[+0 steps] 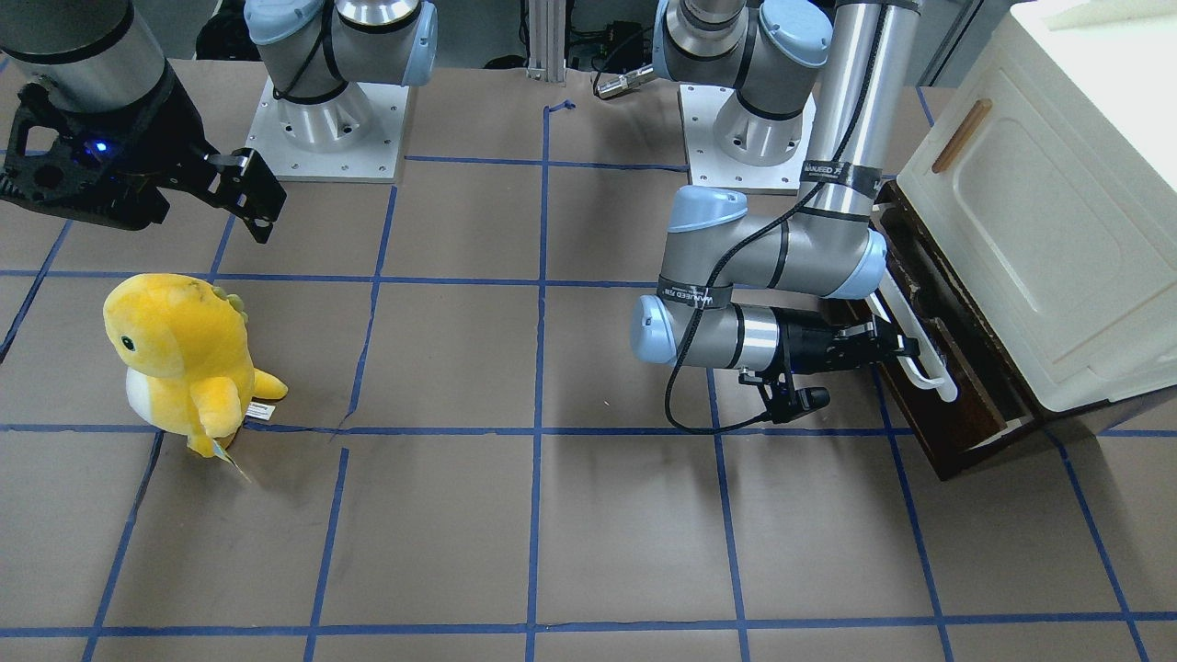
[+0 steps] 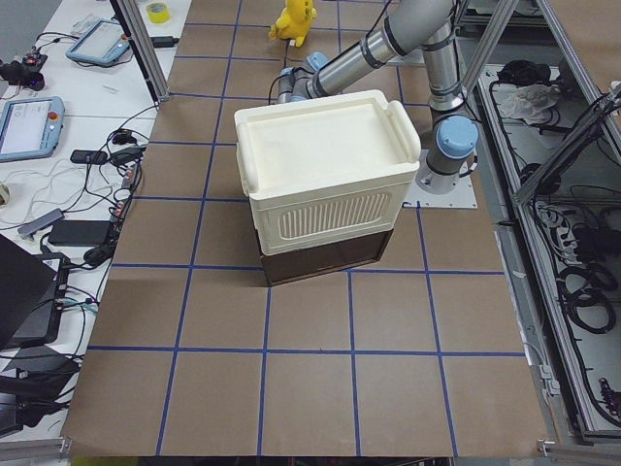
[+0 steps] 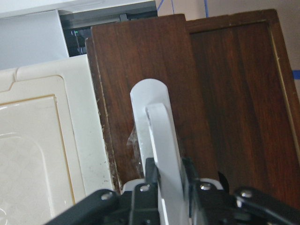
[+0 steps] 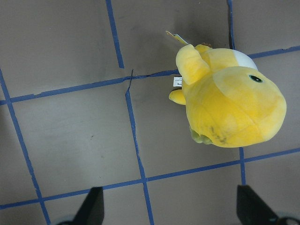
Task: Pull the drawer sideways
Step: 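Pull the handle with the left gripper, sliding the drawer out sideways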
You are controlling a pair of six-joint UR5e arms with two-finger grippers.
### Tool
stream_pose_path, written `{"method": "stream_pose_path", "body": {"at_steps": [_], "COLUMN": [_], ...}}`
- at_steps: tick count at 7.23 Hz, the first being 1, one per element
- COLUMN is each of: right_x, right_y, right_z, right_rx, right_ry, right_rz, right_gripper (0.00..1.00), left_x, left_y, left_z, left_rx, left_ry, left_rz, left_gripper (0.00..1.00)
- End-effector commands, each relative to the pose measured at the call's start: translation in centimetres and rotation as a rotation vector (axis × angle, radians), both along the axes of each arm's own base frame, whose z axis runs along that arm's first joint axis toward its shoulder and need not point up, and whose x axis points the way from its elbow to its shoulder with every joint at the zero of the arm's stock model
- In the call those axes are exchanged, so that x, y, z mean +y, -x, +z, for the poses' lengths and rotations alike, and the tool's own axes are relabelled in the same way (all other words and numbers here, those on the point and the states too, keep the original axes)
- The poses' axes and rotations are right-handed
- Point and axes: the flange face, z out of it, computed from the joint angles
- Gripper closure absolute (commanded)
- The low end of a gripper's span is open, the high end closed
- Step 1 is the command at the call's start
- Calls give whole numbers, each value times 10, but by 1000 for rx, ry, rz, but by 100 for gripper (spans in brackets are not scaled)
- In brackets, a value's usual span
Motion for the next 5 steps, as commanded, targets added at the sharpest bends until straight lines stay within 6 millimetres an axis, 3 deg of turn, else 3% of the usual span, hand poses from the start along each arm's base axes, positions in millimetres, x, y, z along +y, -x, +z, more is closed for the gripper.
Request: {"method": "stream_pose_path", "body": {"at_steps": [1,5], "right_x": [0,0], "right_y": [0,1], "right_z": [0,0], "right_rx": [0,0], "right_ry": [-2,0], "right_rz": [0,-1], "right_gripper": [0,0], "left_x": [1,-7], "left_y": [8,31], "left_z": [1,3], "left_rx": [9,51], "left_ry": [-2,6], "left_rz": [-7,-8], "left_gripper": [92,92]}}
